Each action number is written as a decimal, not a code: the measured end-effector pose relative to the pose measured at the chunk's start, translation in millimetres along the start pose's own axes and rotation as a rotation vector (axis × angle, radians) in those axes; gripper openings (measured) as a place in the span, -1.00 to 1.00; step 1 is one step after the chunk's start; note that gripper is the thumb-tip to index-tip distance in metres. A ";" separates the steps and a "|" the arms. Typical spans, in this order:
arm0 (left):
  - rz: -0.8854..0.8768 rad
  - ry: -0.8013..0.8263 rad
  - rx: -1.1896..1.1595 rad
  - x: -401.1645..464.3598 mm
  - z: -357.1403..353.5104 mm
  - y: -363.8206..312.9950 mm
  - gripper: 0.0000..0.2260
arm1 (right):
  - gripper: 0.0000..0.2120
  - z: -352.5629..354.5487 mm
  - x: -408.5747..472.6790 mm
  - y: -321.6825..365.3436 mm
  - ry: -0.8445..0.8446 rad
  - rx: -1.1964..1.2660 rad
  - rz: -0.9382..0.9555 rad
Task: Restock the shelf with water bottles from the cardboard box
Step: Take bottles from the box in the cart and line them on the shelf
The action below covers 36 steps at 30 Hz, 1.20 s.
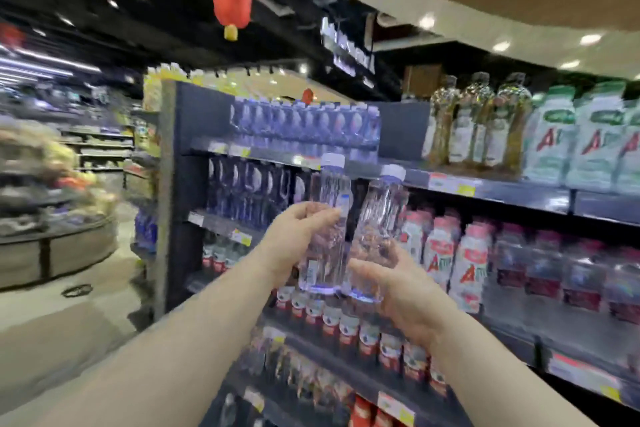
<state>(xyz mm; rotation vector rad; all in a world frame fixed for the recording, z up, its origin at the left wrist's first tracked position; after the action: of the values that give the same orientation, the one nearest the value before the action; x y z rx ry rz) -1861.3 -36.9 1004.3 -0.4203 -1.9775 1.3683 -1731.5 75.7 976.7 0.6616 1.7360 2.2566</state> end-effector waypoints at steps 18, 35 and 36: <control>-0.180 -0.140 0.074 272.2 156.4 -52.9 -0.60 | -0.29 -60.7 345.5 85.3 0.249 0.007 0.012; -0.265 -0.052 0.046 489.8 350.1 -61.7 -0.65 | -0.40 -142.0 592.9 96.5 -0.422 -0.386 0.170; -0.262 -0.031 0.028 501.7 358.0 -64.1 -0.63 | -0.41 -147.9 604.2 95.6 -0.457 -0.437 0.136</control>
<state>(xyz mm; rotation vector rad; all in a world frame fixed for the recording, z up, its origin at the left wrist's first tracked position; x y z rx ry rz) -2459.2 -4.5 1164.1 -0.1212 -1.9569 1.2409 -2320.9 184.0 1169.0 1.1028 0.9763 2.2280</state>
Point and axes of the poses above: each hand's wrist, its own x-axis towards the middle knuckle, its own z-axis out of the back of the hand, y = z × x, the point moved 3 cm from there along x, towards the middle knuckle, and after that the axes turned 12 degrees about -x, right-handed, at the moved point
